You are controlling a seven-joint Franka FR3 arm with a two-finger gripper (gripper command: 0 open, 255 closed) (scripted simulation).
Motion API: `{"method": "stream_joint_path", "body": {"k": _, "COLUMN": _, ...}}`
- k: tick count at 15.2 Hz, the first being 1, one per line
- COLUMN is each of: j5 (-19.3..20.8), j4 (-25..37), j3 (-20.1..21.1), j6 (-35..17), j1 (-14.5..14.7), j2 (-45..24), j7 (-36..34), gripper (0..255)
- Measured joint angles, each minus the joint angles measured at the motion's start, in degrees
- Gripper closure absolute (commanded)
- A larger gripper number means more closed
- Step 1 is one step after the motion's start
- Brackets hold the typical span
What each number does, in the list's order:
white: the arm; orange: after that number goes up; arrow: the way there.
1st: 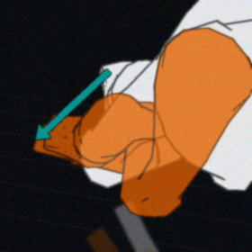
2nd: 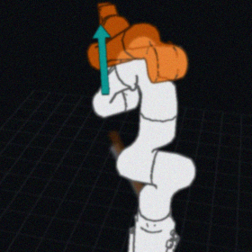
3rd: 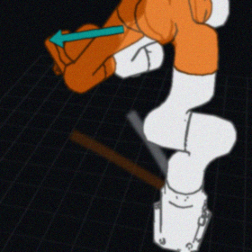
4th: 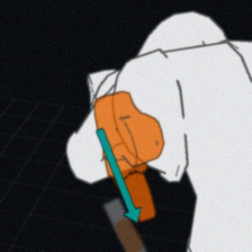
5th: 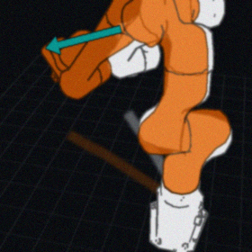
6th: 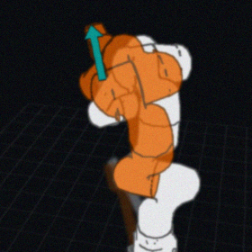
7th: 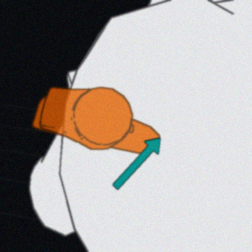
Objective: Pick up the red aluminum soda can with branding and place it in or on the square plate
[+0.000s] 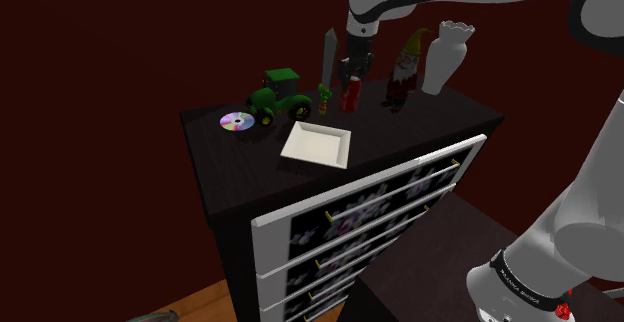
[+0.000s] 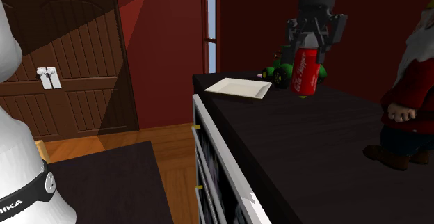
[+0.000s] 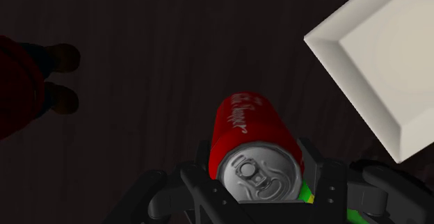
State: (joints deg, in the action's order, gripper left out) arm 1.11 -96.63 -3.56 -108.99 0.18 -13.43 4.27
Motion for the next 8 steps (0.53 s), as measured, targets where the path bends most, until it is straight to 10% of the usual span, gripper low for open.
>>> {"method": "stream_joint_path", "body": {"k": 8, "j5": 0.0, "j4": 5.6, "j3": 0.0, "j6": 6.1, "j1": 0.0, "j2": 0.4, "j7": 0.1, "gripper": 255}}
